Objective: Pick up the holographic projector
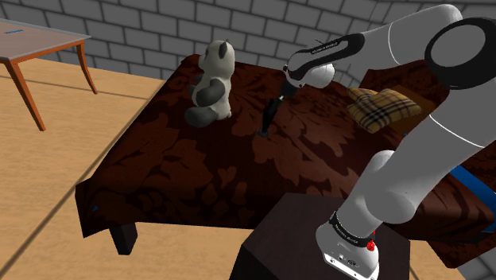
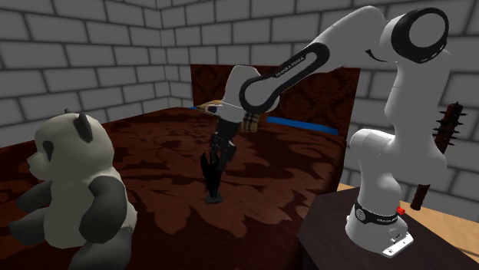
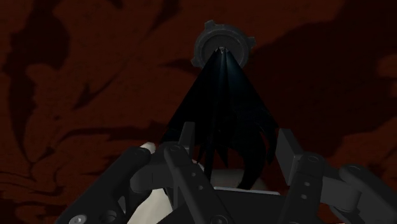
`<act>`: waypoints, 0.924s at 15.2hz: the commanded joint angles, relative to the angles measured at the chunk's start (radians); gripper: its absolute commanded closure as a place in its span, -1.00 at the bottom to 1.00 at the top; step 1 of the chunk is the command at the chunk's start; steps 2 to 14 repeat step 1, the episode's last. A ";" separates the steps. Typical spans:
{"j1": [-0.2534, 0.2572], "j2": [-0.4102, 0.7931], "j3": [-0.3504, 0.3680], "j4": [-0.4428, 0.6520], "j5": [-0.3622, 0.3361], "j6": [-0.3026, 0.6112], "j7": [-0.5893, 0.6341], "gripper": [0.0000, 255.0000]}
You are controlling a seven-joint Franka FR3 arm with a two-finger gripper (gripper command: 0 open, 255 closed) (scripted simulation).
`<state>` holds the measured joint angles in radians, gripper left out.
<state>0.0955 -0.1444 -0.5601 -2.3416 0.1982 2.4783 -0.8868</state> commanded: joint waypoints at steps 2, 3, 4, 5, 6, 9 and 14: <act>-0.001 -0.003 0.001 0.005 -0.005 -0.008 0.005 1.00; -0.001 -0.003 0.001 0.005 -0.005 -0.008 0.005 1.00; -0.001 -0.003 0.001 0.005 -0.005 -0.008 0.005 1.00; -0.001 -0.003 0.001 0.005 -0.005 -0.008 0.005 1.00; -0.001 -0.003 0.001 0.005 -0.005 -0.008 0.005 1.00; -0.001 -0.003 0.001 0.005 -0.005 -0.008 0.005 1.00; -0.001 -0.003 0.001 0.005 -0.005 -0.008 0.005 1.00</act>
